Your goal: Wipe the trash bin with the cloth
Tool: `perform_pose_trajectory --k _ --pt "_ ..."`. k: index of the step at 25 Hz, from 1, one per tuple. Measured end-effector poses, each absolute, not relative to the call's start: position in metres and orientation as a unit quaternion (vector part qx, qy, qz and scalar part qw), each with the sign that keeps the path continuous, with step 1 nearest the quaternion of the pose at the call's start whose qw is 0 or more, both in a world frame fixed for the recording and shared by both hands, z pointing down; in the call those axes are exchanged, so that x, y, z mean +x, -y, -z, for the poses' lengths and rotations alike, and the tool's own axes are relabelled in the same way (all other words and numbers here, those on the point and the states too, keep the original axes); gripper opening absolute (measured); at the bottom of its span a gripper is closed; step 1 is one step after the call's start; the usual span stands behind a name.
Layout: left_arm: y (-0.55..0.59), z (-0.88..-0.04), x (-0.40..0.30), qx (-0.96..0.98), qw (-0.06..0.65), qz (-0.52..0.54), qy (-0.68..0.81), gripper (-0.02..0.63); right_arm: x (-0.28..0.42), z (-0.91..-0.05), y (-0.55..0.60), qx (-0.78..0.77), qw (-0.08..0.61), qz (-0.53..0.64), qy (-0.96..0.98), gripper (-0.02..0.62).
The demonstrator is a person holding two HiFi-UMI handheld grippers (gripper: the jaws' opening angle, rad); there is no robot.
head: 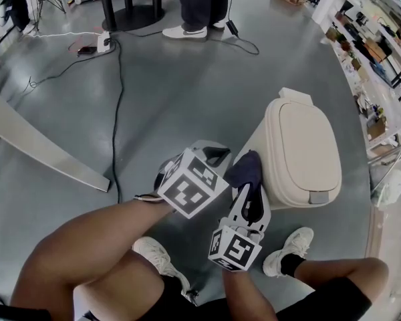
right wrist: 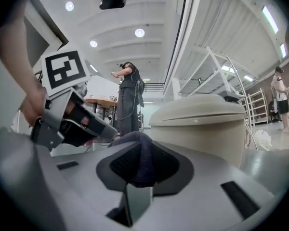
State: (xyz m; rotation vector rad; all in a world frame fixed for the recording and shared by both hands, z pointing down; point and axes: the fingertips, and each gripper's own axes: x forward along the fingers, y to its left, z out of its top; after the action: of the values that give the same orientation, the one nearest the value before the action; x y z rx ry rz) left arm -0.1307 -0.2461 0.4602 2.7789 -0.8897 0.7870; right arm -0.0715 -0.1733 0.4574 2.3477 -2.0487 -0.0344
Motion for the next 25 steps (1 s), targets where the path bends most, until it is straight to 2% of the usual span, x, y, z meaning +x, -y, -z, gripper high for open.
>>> perform_pose_trajectory --k 13,25 --pt "0.247 -0.461 -0.132 0.92 0.061 -0.258 0.29 -0.003 -0.061 -0.461 0.179 0.769 0.015 0.0 0.639 0.067" --pt "0.247 -0.468 -0.131 0.918 0.083 -0.263 0.285 -0.003 -0.063 -0.524 0.189 0.768 0.099 -0.01 0.632 0.067"
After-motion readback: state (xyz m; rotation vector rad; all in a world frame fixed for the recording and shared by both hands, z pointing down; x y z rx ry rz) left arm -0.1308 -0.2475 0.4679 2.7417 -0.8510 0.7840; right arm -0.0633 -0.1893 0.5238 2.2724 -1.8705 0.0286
